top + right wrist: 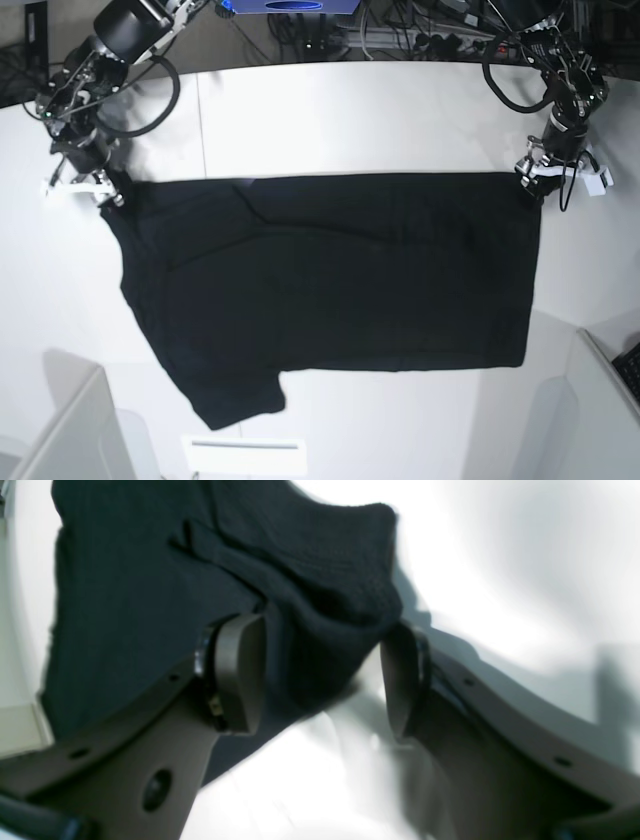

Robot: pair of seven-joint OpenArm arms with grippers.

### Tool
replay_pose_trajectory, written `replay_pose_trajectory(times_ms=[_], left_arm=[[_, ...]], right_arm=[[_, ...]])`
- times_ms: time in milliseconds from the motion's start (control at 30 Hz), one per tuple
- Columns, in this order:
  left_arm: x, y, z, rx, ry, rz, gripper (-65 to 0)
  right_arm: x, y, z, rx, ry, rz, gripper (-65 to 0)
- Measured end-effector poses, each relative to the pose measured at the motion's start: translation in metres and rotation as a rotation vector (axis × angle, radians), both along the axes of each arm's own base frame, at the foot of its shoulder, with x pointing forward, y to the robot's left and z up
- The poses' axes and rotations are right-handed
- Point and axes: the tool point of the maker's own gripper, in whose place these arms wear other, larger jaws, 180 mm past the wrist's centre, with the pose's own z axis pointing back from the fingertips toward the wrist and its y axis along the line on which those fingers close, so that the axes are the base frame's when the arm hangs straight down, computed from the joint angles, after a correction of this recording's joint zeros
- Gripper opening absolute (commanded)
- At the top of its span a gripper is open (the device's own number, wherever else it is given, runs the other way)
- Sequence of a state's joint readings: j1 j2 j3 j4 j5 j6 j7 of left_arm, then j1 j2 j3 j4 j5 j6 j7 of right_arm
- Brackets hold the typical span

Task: Fold the T-shirt properly
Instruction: 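Regrasp the shirt's shoulder edge with both grippers, then drag the shirt toward the robot with both grippers and release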

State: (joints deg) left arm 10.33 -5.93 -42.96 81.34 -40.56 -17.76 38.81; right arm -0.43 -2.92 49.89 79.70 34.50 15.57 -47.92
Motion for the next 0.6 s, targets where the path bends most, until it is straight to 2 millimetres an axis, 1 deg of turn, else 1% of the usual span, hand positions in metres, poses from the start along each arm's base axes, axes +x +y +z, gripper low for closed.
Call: replay_pose_trajectory(times_ms=[67, 100, 133, 167, 200, 267, 300, 400, 500, 600], left_arm=[[0.002, 0.0, 0.001, -0.002, 0.0, 0.003, -23.7], [0.003, 0.001, 0.001, -0.001, 0.001, 0.005, -25.2], [0.003, 0.001, 0.001, -0.001, 0.0, 0.007, -29.0], [0.004, 0.001, 0.0, -0.002, 0.005, 0.008, -35.4], [0.003, 0.001, -0.001, 0.0, 0.016, 0.005, -43.3], [0.0, 0.001, -0.007, -0.008, 0.034, 0.009, -60.6], [-0.001, 0.001, -0.01, -0.019, 0.034, 0.016, -65.0], [-0.001, 0.004, -0.013, -0.026, 0.038, 0.011, -65.0], [0.002, 0.003, -0.012, 0.0, 0.052, -0.033, -65.0], [-0.003, 0.004, -0.013, 0.015, 0.064, -0.049, -65.0]], right_arm=[[0.004, 0.002, -0.002, 0.009, 0.001, 0.004, -37.1], [0.005, 0.003, -0.002, 0.013, 0.002, 0.003, -41.1], [0.004, 0.003, -0.003, 0.015, 0.005, 0.003, -45.5], [0.003, 0.003, -0.004, 0.013, 0.009, 0.005, -49.4], [0.002, 0.003, -0.005, 0.014, 0.013, 0.007, -52.7], [0.001, 0.006, -0.007, 0.022, 0.02, 0.012, -57.6], [0.001, 0.006, -0.007, 0.023, 0.02, 0.011, -59.6], [0.001, 0.005, -0.007, 0.016, 0.022, 0.009, -65.0], [-0.001, 0.002, -0.007, 0.011, 0.032, 0.017, -65.0], [-0.001, -0.001, -0.007, 0.006, 0.035, 0.02, -65.0]])
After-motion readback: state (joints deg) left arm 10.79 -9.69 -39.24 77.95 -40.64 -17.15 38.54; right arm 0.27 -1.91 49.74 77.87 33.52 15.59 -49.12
